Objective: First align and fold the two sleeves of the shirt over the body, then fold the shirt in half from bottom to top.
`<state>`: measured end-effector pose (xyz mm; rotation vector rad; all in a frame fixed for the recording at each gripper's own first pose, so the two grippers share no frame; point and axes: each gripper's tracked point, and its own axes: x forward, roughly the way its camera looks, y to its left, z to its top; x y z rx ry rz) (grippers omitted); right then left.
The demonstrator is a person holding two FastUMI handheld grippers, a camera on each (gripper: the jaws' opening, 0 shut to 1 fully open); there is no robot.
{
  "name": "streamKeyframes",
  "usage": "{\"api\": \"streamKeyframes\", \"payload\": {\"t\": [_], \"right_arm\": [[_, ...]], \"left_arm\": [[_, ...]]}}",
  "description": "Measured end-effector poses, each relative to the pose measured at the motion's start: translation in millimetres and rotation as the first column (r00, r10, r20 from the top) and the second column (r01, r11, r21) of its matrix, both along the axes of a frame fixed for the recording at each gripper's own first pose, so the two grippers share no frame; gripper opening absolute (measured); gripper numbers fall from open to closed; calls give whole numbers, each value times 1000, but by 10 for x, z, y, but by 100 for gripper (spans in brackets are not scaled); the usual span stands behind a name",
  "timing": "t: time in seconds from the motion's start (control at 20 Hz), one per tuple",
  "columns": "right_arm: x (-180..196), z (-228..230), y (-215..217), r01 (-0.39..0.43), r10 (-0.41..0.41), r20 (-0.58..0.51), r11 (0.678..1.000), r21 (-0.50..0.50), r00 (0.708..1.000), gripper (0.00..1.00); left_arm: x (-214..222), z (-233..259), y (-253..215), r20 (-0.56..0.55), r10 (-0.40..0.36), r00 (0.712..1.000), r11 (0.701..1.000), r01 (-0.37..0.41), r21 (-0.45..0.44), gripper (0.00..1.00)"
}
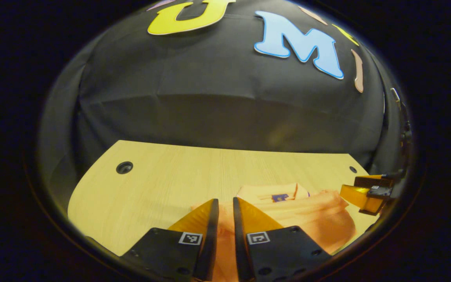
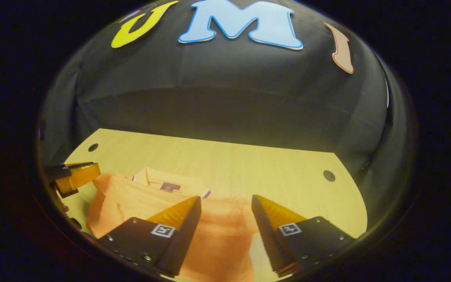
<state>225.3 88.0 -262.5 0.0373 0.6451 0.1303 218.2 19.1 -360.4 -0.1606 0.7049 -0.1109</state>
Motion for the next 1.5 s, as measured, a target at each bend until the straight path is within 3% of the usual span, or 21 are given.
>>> {"api": "streamKeyframes", "payload": {"t": [0.05,0.1,0.35,0.4,0.75,0.8,1.0,1.45,1.5], "right_arm": [[-30,80,8,-8,8,18,1000,-6,1000,92],[-53,162,11,-13,14,38,1000,-12,999,92],[-382,655,58,-37,36,138,999,4,990,96],[-463,738,52,-38,36,157,999,12,987,96],[-1149,1228,-111,-56,57,248,998,-12,967,96],[-1249,1299,-130,-54,53,263,999,-3,963,96],[-1631,1496,-253,-43,34,302,999,25,953,96],[-2300,1697,-610,-23,11,357,999,29,934,96],[-2364,1721,-638,-23,11,365,999,30,931,96]], "left_arm": [[-30,47,16,9,8,1000,1000,-8,3,32],[-62,119,13,20,8,1000,1000,-8,-2,36],[-343,515,58,96,22,995,998,-27,48,82],[-418,606,66,114,27,993,998,-33,54,86],[-934,1007,106,175,76,982,995,-87,53,90],[-1011,1092,114,189,71,979,994,-85,65,94],[-1308,1506,89,262,46,964,990,-79,119,90],[-2013,2077,-328,391,-22,920,994,-22,108,93],[-2088,2135,-359,401,-17,916,994,-26,102,90]]}}
